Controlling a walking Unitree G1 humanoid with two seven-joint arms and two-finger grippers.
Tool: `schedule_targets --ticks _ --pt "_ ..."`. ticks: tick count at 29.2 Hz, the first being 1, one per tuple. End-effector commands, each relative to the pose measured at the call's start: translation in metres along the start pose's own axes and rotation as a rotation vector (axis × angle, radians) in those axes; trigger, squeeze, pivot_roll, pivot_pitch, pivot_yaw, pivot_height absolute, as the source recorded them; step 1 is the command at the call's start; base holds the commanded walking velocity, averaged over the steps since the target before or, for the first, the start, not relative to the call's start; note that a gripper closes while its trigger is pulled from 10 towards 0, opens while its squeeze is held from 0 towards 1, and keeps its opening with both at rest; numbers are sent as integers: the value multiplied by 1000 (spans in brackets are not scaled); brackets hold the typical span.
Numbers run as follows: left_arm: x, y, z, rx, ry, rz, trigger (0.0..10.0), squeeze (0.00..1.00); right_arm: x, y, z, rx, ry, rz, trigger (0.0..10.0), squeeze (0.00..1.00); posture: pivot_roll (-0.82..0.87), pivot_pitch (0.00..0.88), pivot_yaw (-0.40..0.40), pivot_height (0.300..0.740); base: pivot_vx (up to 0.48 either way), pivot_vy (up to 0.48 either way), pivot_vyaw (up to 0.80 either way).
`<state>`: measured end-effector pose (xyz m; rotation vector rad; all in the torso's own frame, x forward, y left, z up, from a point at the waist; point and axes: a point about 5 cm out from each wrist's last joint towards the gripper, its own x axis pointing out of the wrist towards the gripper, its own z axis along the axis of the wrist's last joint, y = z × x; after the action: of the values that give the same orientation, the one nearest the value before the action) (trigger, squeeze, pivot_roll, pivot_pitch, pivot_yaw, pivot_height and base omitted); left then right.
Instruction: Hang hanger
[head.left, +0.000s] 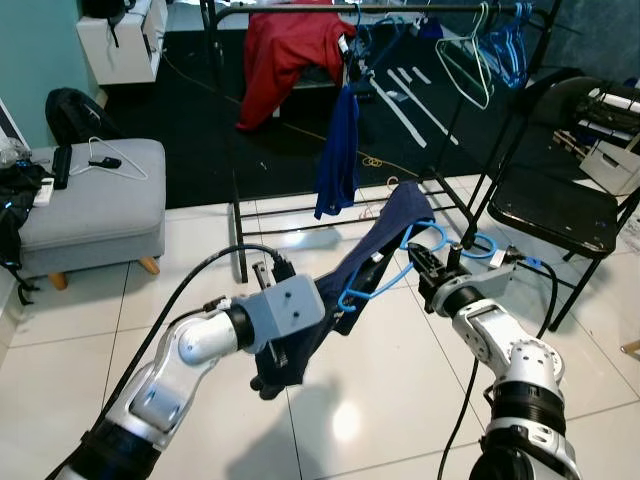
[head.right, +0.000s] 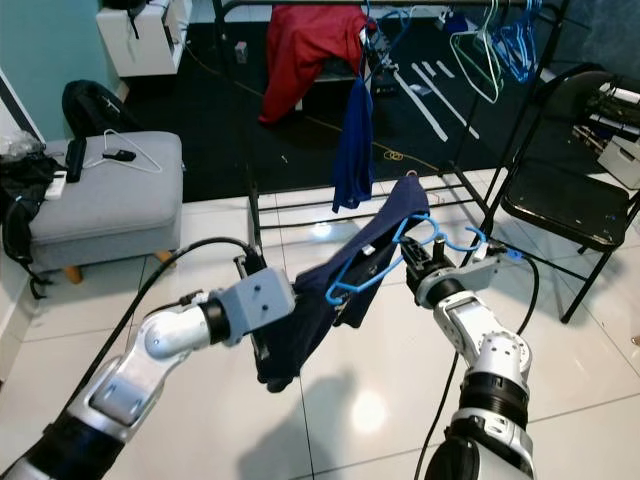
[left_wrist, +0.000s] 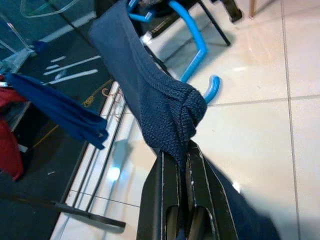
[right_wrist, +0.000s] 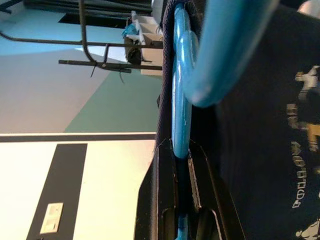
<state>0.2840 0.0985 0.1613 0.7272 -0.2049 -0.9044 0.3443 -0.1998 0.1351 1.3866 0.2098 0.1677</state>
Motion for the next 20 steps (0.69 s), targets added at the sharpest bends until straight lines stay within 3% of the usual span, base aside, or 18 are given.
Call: schedule_targets --ticks 1,9,20 --pt "-2 -6 2 8 -5 -48 10000 0 -2 0 8 6 -41 -5 10000 0 -32 98 -50 740 0 0 0" --pt "-4 -12 -6 7 46 -99 10000 0 -1 7 14 25 -68 25 10000 0 -31 110 -48 740 0 0 0" --pt "0 -12 -18 7 103 -107 10000 0 -4 15 7 33 0 95 10000 0 -35 127 -41 740 0 0 0"
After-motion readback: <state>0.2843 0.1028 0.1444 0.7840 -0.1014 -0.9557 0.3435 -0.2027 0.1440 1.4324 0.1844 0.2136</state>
